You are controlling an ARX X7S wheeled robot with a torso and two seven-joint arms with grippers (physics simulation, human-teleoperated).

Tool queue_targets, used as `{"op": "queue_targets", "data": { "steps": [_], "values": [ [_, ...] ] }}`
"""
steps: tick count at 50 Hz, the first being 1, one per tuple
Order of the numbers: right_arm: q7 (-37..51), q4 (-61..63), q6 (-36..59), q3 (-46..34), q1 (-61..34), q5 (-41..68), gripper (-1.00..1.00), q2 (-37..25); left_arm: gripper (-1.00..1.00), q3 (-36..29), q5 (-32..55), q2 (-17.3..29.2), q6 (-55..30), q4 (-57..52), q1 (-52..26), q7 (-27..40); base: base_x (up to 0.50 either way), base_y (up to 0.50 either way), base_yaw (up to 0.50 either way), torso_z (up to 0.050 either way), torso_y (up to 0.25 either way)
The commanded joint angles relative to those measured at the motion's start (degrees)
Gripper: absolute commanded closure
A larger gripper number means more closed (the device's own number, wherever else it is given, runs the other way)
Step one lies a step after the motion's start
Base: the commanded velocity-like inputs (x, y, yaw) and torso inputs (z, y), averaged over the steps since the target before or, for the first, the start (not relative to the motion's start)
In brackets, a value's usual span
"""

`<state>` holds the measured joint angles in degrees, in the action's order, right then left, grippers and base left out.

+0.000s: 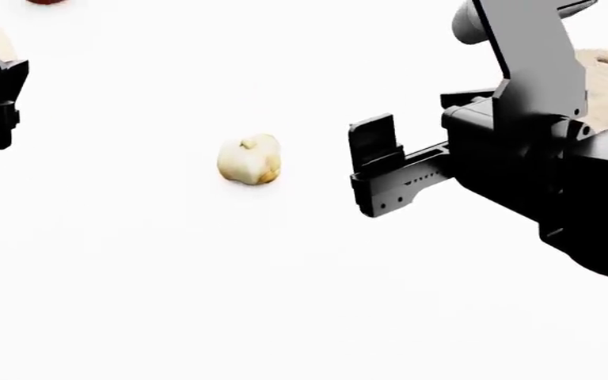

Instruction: Place the apricot and the ginger on separate cutting boards.

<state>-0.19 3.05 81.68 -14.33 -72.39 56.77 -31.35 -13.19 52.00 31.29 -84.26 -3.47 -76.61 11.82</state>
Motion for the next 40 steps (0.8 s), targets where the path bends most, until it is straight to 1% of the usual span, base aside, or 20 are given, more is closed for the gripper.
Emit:
{"op": "queue_targets", "data": {
  "steps": [1,18,24,26,27,28,31,33,40],
  "values": [
    [0.4,-0.2,-1.4,0.5,1.9,0.4,-1.0,-0.6,1.0,-0.5,0.6,-0.2,0.9,0.3,0.9,0.7,0.34,-0.06,0.0,0.0,0.0],
    [-0.1,0.9,-1.8,-0.8,2.4,1.7,-1.0,-0.6,1.0,-0.5,1.9,0.8,1.1,0.0,2.1,1.4,0.34,0.0,0.0,0.0,0.001],
    [-0.6,0.4,-3.4,-1.6,3.1,1.1,-1.0,-0.1,1.0,0.2,2.8,1.0,0.6,-0.5,2.6,2.2,0.32,0.0,0.0,0.0,0.002],
    [-0.6,-1.1,-5.7,-0.7,3.1,0.8,-1.0,1.8,1.0,0.1,2.9,1.0,0.7,-0.5,2.5,2.3,0.0,0.0,0.0,0.0,0.005],
    [-2.2,-1.0,-7.6,-2.7,2.8,-0.6,-1.0,2.3,1.0,0.2,3.0,1.0,0.8,-0.4,2.5,2.4,0.0,0.0,0.0,0.0,0.0],
    [-2.2,-1.4,-8.7,-3.0,3.3,-0.9,-1.0,3.5,1.0,0.1,3.1,1.0,0.7,-0.4,2.5,2.4,0.0,0.0,0.0,0.0,0.0],
    [-5.0,-2.3,-10.8,-6.1,3.9,-2.2,-1.0,4.8,1.0,-0.1,3.4,1.1,0.4,-0.3,2.2,2.5,0.0,0.0,0.0,0.0,0.0],
    [-5.7,-3.7,-11.7,-7.0,3.8,-2.8,-1.0,5.9,1.0,-0.1,3.5,1.2,0.3,0.1,1.7,2.6,0.0,0.0,0.0,0.0,0.0],
    [-8.1,-9.0,-15.1,-10.2,3.3,-5.4,-1.0,9.0,1.0,0.4,4.1,1.4,1.0,-0.4,3.4,3.2,0.0,0.0,0.0,0.0,0.0]
  ]
}}
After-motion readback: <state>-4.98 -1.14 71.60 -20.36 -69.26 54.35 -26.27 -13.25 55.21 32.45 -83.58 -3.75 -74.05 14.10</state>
